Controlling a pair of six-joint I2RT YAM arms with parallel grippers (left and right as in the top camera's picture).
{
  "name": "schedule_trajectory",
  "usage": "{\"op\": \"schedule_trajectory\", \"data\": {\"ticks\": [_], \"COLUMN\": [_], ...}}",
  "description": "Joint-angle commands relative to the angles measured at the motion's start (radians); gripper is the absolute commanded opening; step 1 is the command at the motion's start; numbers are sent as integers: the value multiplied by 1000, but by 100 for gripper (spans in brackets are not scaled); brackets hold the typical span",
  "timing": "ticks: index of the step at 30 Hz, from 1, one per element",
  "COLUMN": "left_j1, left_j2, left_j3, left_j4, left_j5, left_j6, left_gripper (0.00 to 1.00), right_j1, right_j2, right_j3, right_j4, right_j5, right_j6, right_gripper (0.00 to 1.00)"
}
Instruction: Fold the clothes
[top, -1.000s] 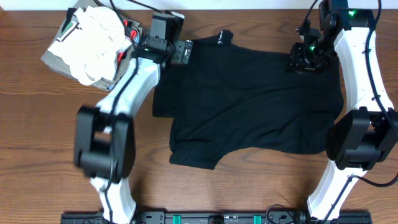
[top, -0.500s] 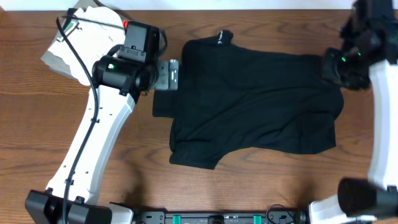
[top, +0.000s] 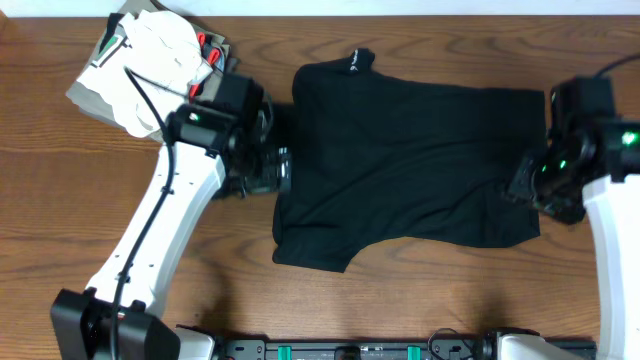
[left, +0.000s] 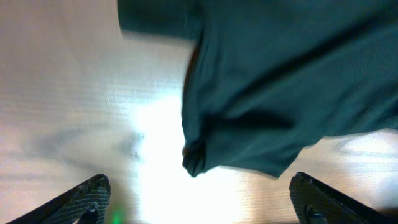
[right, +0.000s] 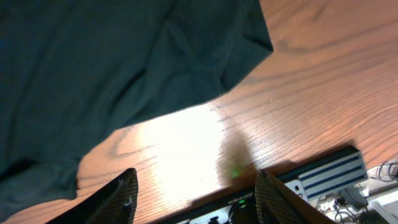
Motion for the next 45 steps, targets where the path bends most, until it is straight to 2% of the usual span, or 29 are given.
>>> {"op": "schedule_trajectory", "data": {"ticks": [1, 5, 10, 15, 19, 21, 22, 23, 25, 26, 27, 28, 37, 45], "left_j1": [-2, -2, -8, -36, -55, -65, -71, -78, -89, -93, -96, -95, -9, 15], "left_j2": [-2, -2, -2, -2, -2, -1, -1, -1, -1, -1, -1, -1, -11, -11], "left_j3": [-105, -227, -362, -476, -515, -518, -518, -518, -518, -518, -518, -518, -510, -510], "left_j4": [0, 46, 178, 337, 409, 424, 428, 428, 426, 422, 416, 411, 401, 433], "left_j5": [43, 58, 177, 181, 181, 181, 181, 181, 185, 186, 192, 196, 196, 196], "left_j6": [-78, -102, -102, -174, -216, -234, -242, -252, -256, -256, -256, -256, -254, -255], "left_gripper": [91, 88, 81, 79, 78, 74, 70, 51, 28, 25, 12, 6, 6, 6], "right_j1": [2, 2, -25, -50, -50, -50, -50, -50, -50, -51, -53, -57, -161, -215], "right_j2": [-54, -63, -62, -62, -62, -62, -62, -62, -62, -62, -62, -62, -62, -60], "right_j3": [-130, -260, -380, -412, -412, -412, -412, -412, -414, -416, -419, -425, -544, -627], "right_j4": [56, 159, 286, 336, 349, 349, 347, 345, 345, 345, 348, 352, 446, 617], "right_j5": [-3, -3, -27, -57, -57, -56, -55, -55, -53, -47, -43, -37, -37, -41], "right_j6": [74, 84, 105, 97, 90, 90, 90, 90, 90, 90, 91, 91, 90, 82], "right_gripper": [61, 59, 56, 55, 55, 54, 54, 54, 53, 53, 53, 53, 50, 53]}}
